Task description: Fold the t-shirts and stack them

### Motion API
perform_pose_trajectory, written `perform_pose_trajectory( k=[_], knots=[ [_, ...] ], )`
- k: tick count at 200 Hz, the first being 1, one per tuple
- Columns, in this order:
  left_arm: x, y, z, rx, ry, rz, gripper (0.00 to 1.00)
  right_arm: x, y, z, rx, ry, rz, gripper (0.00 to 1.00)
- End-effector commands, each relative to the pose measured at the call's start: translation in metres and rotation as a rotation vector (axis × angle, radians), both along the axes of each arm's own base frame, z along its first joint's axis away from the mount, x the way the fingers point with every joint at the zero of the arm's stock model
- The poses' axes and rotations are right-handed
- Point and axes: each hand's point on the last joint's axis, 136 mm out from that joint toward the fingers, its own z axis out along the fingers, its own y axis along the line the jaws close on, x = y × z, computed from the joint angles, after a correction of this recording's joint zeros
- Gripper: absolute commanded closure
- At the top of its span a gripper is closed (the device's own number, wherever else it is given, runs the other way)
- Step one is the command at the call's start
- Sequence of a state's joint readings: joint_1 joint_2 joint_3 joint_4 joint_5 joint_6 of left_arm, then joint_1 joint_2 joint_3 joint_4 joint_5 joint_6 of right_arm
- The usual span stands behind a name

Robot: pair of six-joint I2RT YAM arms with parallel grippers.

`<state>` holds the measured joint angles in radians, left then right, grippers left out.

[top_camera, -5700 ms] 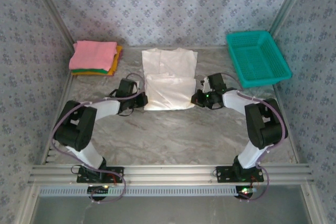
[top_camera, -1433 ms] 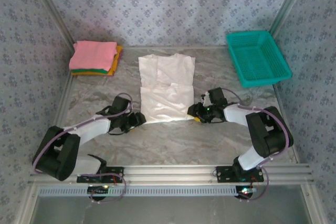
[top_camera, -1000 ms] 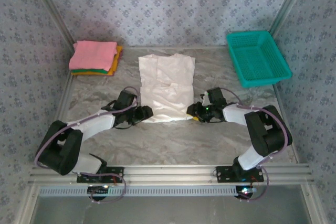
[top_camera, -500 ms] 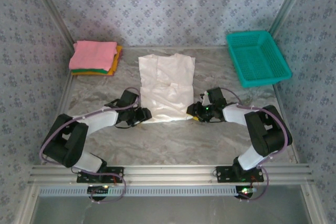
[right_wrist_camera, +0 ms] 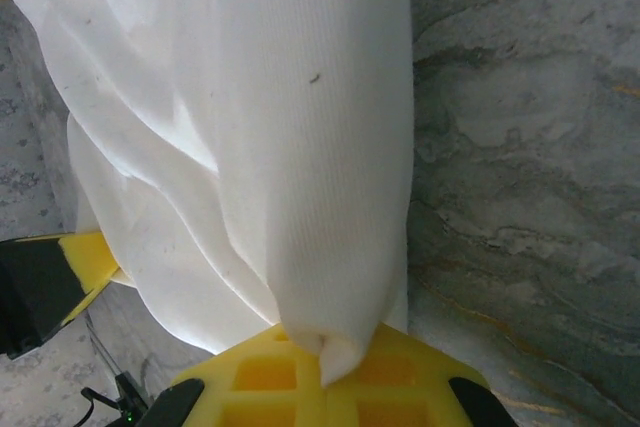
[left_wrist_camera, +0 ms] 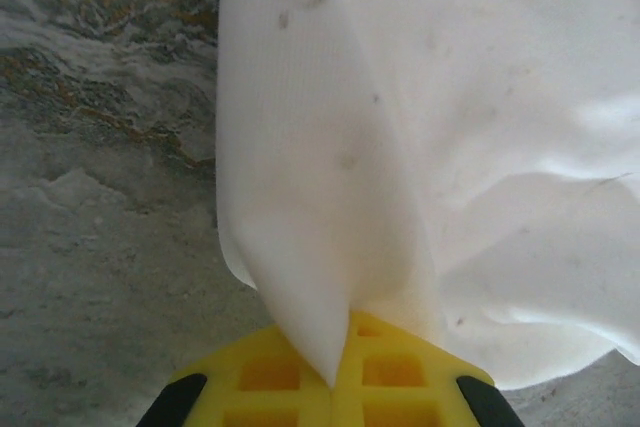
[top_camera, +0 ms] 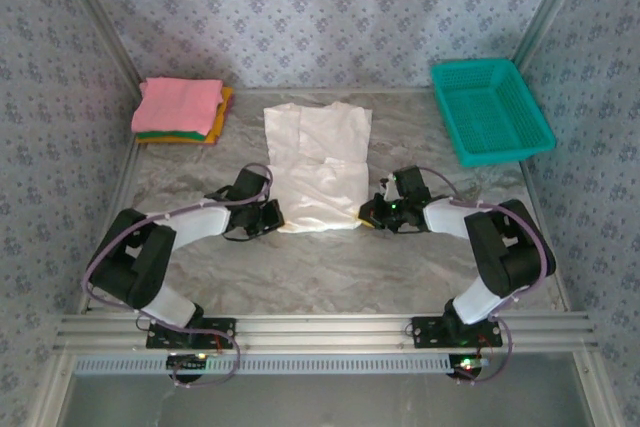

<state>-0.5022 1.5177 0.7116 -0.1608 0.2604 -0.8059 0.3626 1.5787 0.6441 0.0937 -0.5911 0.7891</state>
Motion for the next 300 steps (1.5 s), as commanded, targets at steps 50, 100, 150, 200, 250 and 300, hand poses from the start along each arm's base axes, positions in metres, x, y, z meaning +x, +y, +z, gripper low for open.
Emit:
perform_pose_trajectory(
  k=[50, 100, 150, 200, 250, 300],
  knots=[
    [-0.033, 0.005, 0.008, 0.015, -0.057, -0.093, 1.00, -0.048, -0.009, 0.005, -0.044, 0.000, 0.031, 1.00],
    [-0.093, -0.008, 0.037, -0.006, -0.093, -0.166, 1.00, -0.115, -0.016, 0.027, -0.086, -0.048, 0.014, 1.00],
    [-0.054, -0.025, 0.138, -0.113, -0.307, -0.229, 1.00, -0.066, -0.029, 0.107, -0.135, -0.230, -0.012, 1.00],
    [0.059, -0.039, 0.182, -0.117, -0.442, -0.270, 1.00, 0.045, -0.027, 0.144, -0.194, -0.338, -0.008, 1.00],
    [0.134, -0.034, 0.163, -0.120, -0.421, -0.221, 1.00, 0.133, -0.036, 0.153, -0.212, -0.361, -0.064, 1.00],
    [0.223, -0.021, 0.139, -0.059, -0.391, -0.194, 0.52, 0.215, -0.037, 0.129, -0.170, -0.282, -0.084, 0.88]
  ],
)
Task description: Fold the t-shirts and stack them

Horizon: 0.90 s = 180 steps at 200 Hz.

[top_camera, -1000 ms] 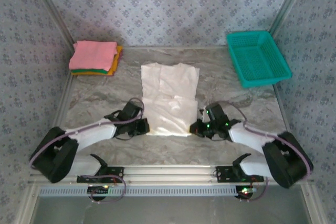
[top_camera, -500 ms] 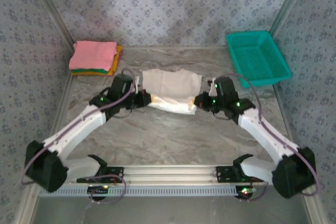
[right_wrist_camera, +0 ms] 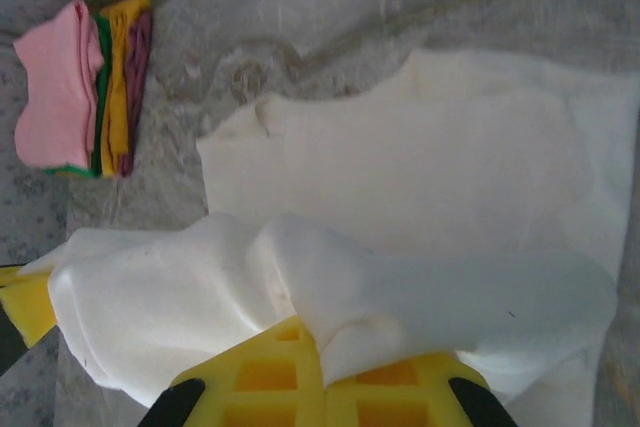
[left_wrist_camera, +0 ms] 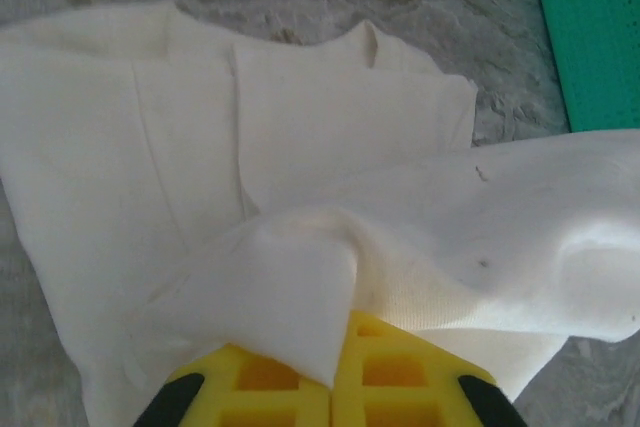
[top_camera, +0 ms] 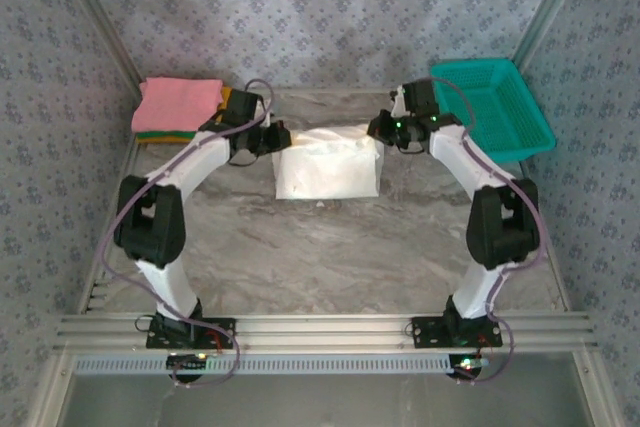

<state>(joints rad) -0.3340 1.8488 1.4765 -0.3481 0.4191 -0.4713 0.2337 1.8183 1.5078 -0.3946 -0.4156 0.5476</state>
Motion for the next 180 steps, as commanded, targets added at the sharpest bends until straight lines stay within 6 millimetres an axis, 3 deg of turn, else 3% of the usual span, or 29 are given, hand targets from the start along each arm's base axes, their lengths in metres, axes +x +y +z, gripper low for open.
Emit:
perform_pose_trajectory(
  k=[1, 7, 13, 20, 29, 39, 51, 60, 68, 76, 83, 92, 103, 122, 152, 180],
  knots=[
    [0.048, 0.008, 0.003, 0.027, -0.039, -0.005, 0.49, 0.037, -0.008, -0.013, 0.023, 0.033, -0.004, 0.84],
    [0.064, 0.009, 0.004, 0.042, -0.041, -0.005, 0.37, 0.051, -0.010, -0.018, 0.042, 0.047, -0.012, 0.64],
    [0.079, 0.012, -0.001, 0.069, -0.029, -0.002, 0.24, 0.065, -0.010, -0.020, 0.057, 0.053, -0.019, 0.50],
    [0.099, 0.015, 0.005, 0.107, -0.056, 0.006, 0.15, 0.080, -0.013, -0.018, 0.067, 0.050, -0.026, 0.42],
    [0.120, 0.022, 0.004, 0.175, -0.064, 0.038, 0.13, 0.097, -0.016, -0.011, 0.096, 0.038, -0.052, 0.33],
    [0.134, 0.023, 0.018, 0.185, -0.074, 0.050, 0.19, 0.108, -0.020, 0.007, 0.125, 0.012, -0.056, 0.33],
    [0.136, 0.023, 0.036, 0.180, -0.080, 0.077, 0.23, 0.111, -0.024, 0.037, 0.125, -0.057, -0.067, 0.33],
    [0.128, 0.016, 0.050, 0.179, -0.087, 0.071, 0.37, 0.100, -0.022, 0.056, 0.118, -0.095, -0.053, 0.36],
    [0.117, 0.003, 0.060, 0.195, -0.102, 0.043, 0.45, 0.085, -0.018, 0.064, 0.112, -0.108, -0.032, 0.40],
    [0.101, -0.014, 0.062, 0.227, -0.114, -0.001, 0.45, 0.069, -0.013, 0.067, 0.118, -0.127, -0.013, 0.56],
    [0.085, -0.035, 0.059, 0.243, -0.128, -0.060, 0.48, 0.052, -0.008, 0.057, 0.121, -0.119, -0.001, 0.72],
    [0.067, -0.057, 0.051, 0.237, -0.160, -0.098, 0.68, 0.035, 0.001, 0.041, 0.130, -0.110, 0.011, 1.00],
    [0.051, -0.071, 0.044, 0.175, -0.213, -0.090, 0.75, 0.018, 0.017, 0.018, 0.130, -0.092, 0.040, 1.00],
    [0.036, -0.060, 0.017, -0.012, -0.285, 0.021, 0.64, 0.007, 0.034, -0.027, 0.099, -0.017, 0.080, 1.00],
    [0.042, -0.048, -0.042, -0.182, -0.153, 0.012, 0.64, 0.021, 0.041, -0.063, 0.134, 0.014, 0.091, 1.00],
    [0.034, -0.037, -0.084, -0.175, -0.107, 0.053, 0.67, 0.033, 0.032, -0.103, 0.126, 0.054, 0.051, 1.00]
  ],
)
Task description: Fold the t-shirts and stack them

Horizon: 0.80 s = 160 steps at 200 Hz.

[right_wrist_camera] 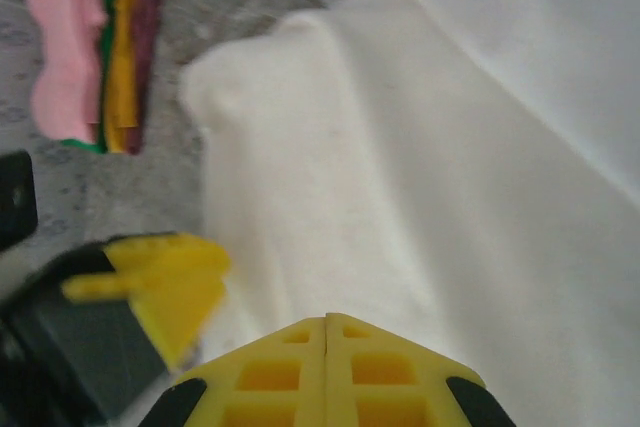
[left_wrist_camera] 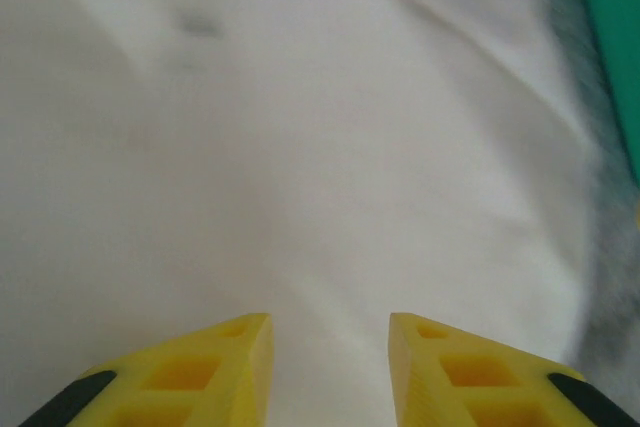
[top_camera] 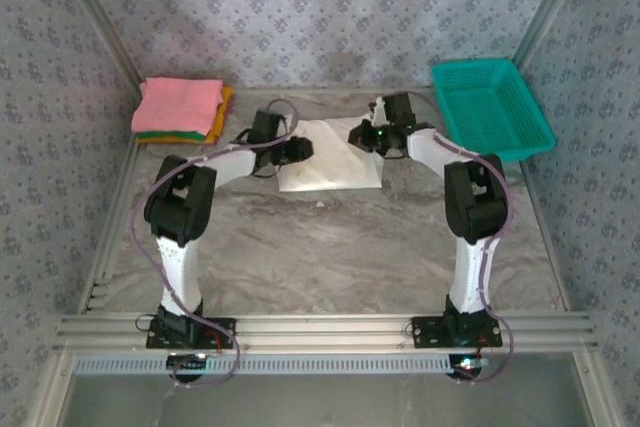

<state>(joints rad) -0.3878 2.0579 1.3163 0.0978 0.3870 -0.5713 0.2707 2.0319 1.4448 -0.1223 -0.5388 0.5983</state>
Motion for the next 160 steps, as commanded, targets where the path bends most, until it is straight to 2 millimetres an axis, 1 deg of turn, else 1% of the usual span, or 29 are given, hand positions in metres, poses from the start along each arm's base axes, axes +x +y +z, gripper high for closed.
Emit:
perform_pose_trajectory(
  k=[1, 3, 4, 11, 16, 21, 28, 37, 47, 52, 61, 72, 83, 95, 103, 113, 115, 122, 125, 127, 132, 136, 139, 148, 160],
  knots=[
    [0.012, -0.003, 0.013, -0.119, -0.089, 0.023, 0.67, 0.015, -0.012, -0.024, 0.015, 0.003, -0.043, 1.00],
    [0.010, -0.002, 0.010, -0.115, -0.085, 0.025, 0.67, 0.016, -0.012, -0.025, 0.015, 0.005, -0.043, 1.00],
    [0.010, -0.002, 0.010, -0.114, -0.085, 0.027, 0.67, 0.015, -0.013, -0.031, 0.021, 0.024, -0.054, 1.00],
    [0.006, 0.002, 0.001, -0.099, -0.071, 0.038, 0.67, 0.015, -0.014, -0.042, 0.025, 0.045, -0.065, 1.00],
    [0.003, 0.004, -0.005, -0.089, -0.063, 0.043, 0.67, 0.013, -0.016, -0.053, 0.026, 0.066, -0.072, 1.00],
    [0.001, 0.007, -0.008, -0.082, -0.056, 0.047, 0.67, 0.011, -0.018, -0.060, 0.027, 0.082, -0.079, 1.00],
    [-0.003, 0.009, -0.013, -0.074, -0.048, 0.047, 0.68, 0.009, -0.020, -0.067, 0.036, 0.099, -0.088, 1.00],
    [-0.006, 0.014, -0.015, -0.065, -0.040, 0.054, 0.68, 0.006, -0.019, -0.069, 0.054, 0.108, -0.093, 1.00],
    [-0.007, 0.020, -0.011, -0.062, -0.043, 0.065, 0.67, 0.006, -0.017, -0.061, 0.072, 0.102, -0.091, 1.00],
    [-0.008, 0.022, -0.004, -0.063, -0.055, 0.070, 0.67, 0.007, -0.016, -0.053, 0.076, 0.087, -0.088, 1.00],
    [-0.008, 0.028, 0.011, -0.058, -0.090, 0.086, 0.65, 0.010, -0.014, -0.035, 0.069, 0.054, -0.083, 1.00],
    [-0.009, 0.034, 0.031, -0.053, -0.130, 0.103, 0.60, 0.017, -0.012, -0.015, 0.059, 0.024, -0.075, 1.00],
    [-0.010, 0.040, 0.052, -0.051, -0.169, 0.121, 0.56, 0.026, -0.007, 0.004, 0.088, 0.004, -0.060, 1.00],
    [-0.012, 0.049, 0.066, -0.051, -0.191, 0.146, 0.49, 0.038, -0.004, 0.016, 0.119, -0.011, -0.056, 1.00],
    [-0.013, 0.053, 0.070, -0.061, -0.188, 0.157, 0.46, 0.047, -0.004, 0.016, 0.112, -0.015, -0.063, 1.00],
    [-0.016, 0.058, 0.067, -0.074, -0.163, 0.172, 0.42, 0.059, -0.008, 0.006, 0.080, 0.005, -0.083, 1.00],
    [-0.016, 0.059, 0.066, -0.076, -0.156, 0.177, 0.42, 0.061, -0.009, 0.002, 0.074, 0.014, -0.088, 1.00],
    [-0.019, 0.062, 0.058, -0.082, -0.122, 0.193, 0.38, 0.069, -0.011, -0.007, 0.071, 0.031, -0.095, 1.00],
    [-0.020, 0.063, 0.054, -0.085, -0.104, 0.198, 0.36, 0.072, -0.011, -0.014, 0.072, 0.045, -0.101, 1.00],
    [-0.021, 0.064, 0.051, -0.087, -0.091, 0.201, 0.34, 0.073, -0.012, -0.017, 0.072, 0.053, -0.106, 1.00],
    [-0.024, 0.065, 0.043, -0.086, -0.051, 0.215, 0.23, 0.077, -0.015, -0.026, 0.072, 0.072, -0.122, 1.00],
    [-0.027, 0.067, 0.037, -0.082, -0.023, 0.227, 0.16, 0.079, -0.018, -0.034, 0.071, 0.093, -0.138, 1.00],
    [-0.029, 0.067, 0.034, -0.081, -0.009, 0.232, 0.13, 0.080, -0.019, -0.039, 0.069, 0.104, -0.148, 1.00],
    [-0.035, 0.067, 0.025, -0.077, 0.024, 0.241, 0.09, 0.082, -0.025, -0.051, 0.058, 0.129, -0.175, 1.00],
    [-0.043, 0.069, 0.015, -0.057, 0.071, 0.259, 0.05, 0.078, -0.031, -0.064, 0.026, 0.159, -0.202, 1.00]
  ],
)
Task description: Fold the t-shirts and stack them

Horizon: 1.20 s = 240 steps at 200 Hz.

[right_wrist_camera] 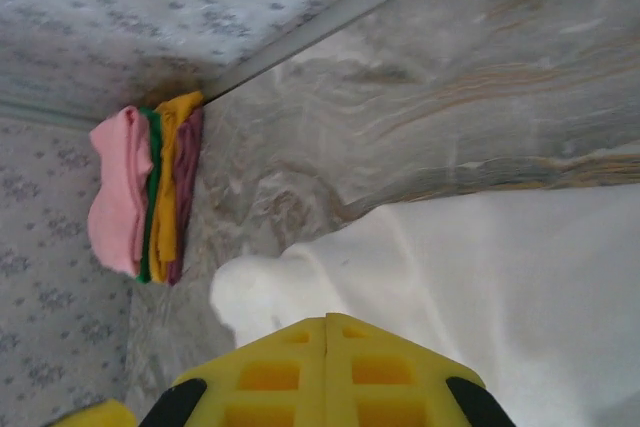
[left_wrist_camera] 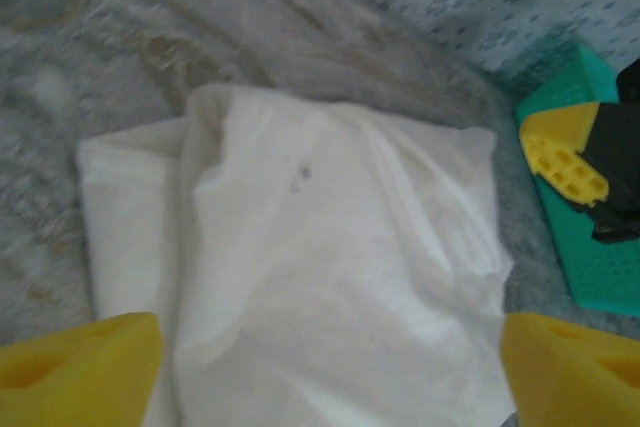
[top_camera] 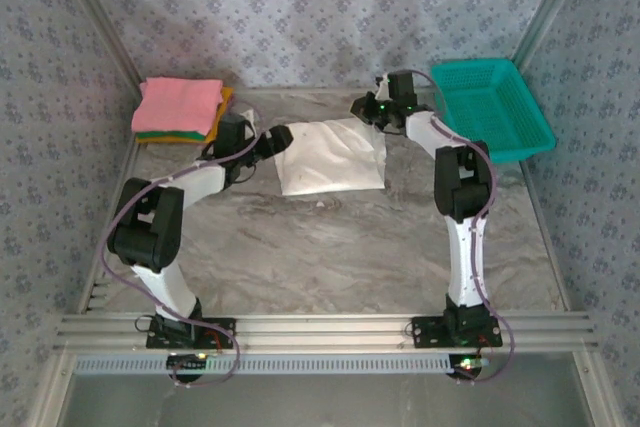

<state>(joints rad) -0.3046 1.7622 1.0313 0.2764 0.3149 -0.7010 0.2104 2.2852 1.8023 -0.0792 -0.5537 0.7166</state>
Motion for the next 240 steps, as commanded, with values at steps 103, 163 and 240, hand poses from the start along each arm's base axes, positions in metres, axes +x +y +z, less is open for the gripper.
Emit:
perform_pose_trajectory(
  k=[103, 163, 240],
  knots=[
    [-0.005, -0.051, -0.086, 0.052, 0.305, -0.095, 0.13, -0.035, -0.016, -0.081, -0.040, 0.227, -0.056, 1.00],
    [0.014, -0.081, -0.091, 0.061, 0.316, -0.134, 0.32, -0.035, -0.014, -0.076, 0.006, 0.215, -0.058, 1.00],
    [0.053, 0.004, -0.038, 0.481, 0.154, -0.087, 1.00, -0.056, 0.002, 0.043, 0.081, -0.031, 0.065, 0.64]
  ],
)
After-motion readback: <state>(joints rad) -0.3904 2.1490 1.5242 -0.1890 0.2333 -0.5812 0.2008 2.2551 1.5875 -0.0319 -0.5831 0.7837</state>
